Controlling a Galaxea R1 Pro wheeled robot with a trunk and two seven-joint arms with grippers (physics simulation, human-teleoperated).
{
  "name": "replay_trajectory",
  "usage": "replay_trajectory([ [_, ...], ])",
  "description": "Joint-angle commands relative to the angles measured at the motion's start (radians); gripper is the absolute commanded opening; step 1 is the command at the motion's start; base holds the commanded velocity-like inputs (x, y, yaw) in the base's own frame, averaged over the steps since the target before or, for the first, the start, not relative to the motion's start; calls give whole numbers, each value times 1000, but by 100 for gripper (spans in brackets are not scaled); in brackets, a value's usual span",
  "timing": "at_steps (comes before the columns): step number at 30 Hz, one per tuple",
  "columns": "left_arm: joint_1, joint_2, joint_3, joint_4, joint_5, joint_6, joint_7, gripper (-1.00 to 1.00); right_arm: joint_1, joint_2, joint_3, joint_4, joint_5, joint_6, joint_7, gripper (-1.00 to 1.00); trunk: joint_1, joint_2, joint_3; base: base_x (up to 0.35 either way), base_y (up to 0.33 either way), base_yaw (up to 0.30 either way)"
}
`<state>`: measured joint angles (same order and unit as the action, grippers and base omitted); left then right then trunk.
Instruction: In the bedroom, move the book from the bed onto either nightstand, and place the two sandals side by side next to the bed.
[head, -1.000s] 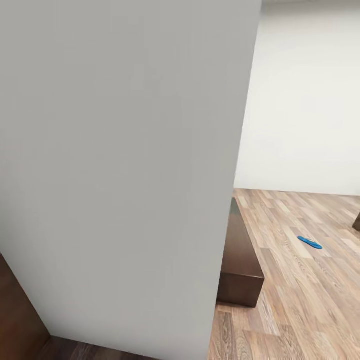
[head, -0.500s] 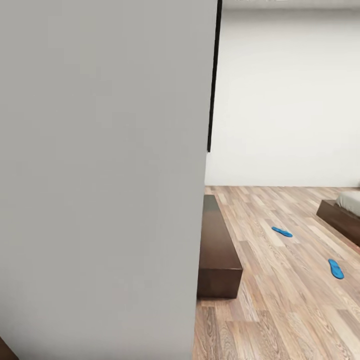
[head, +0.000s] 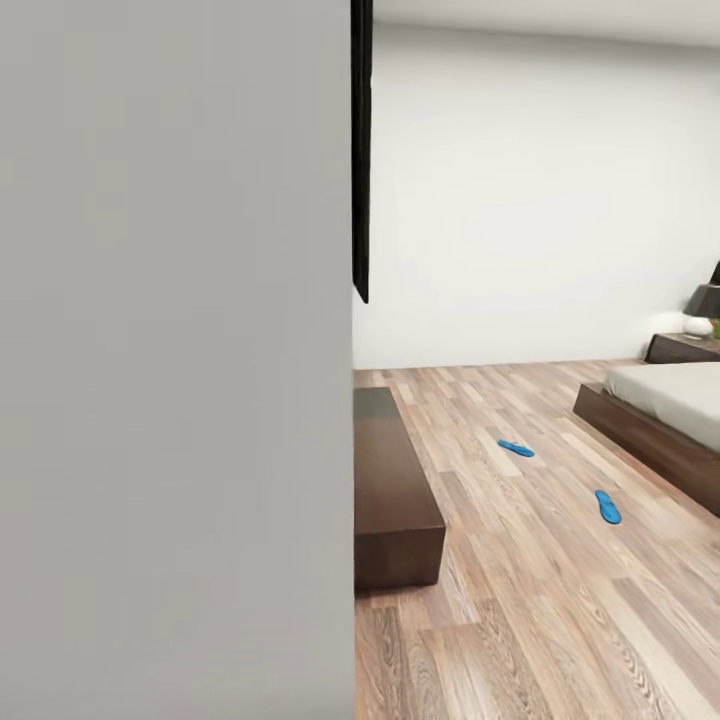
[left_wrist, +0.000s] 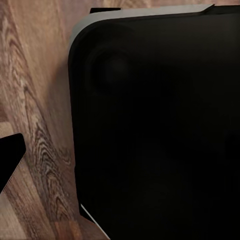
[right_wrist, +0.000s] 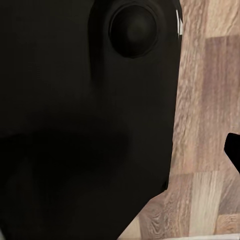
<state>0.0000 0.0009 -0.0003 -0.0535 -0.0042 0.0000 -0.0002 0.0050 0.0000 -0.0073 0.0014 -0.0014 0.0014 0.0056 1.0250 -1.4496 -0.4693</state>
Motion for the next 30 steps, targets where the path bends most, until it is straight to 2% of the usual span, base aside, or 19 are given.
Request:
replay_trajectory([
  [1, 0, 0, 0, -1, 0, 0, 0, 100, 0, 0, -1, 0, 0, 0, 1, 100, 0, 0, -1, 0, 0, -281],
  [30, 0, 1, 0, -8, -2, -1, 0, 100, 0, -1, -2, 0, 0, 0, 2, 100, 0, 0, -1, 0, 0, -277],
])
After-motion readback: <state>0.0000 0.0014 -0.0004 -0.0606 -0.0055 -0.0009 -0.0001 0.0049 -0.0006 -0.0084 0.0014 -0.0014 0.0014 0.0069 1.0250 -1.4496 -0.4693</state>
